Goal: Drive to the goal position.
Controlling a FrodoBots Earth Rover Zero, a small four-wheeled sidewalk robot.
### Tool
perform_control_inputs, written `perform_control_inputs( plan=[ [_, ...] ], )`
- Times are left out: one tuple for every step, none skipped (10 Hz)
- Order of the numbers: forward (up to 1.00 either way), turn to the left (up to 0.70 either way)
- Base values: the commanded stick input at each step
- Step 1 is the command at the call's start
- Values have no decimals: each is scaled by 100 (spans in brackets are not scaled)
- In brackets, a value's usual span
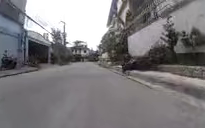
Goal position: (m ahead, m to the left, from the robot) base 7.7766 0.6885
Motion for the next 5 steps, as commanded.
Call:
perform_control_inputs(
  plan=[
    [100, 3],
    [100, 3],
    [100, 3],
    [100, 3],
    [100, 3]
  ],
)
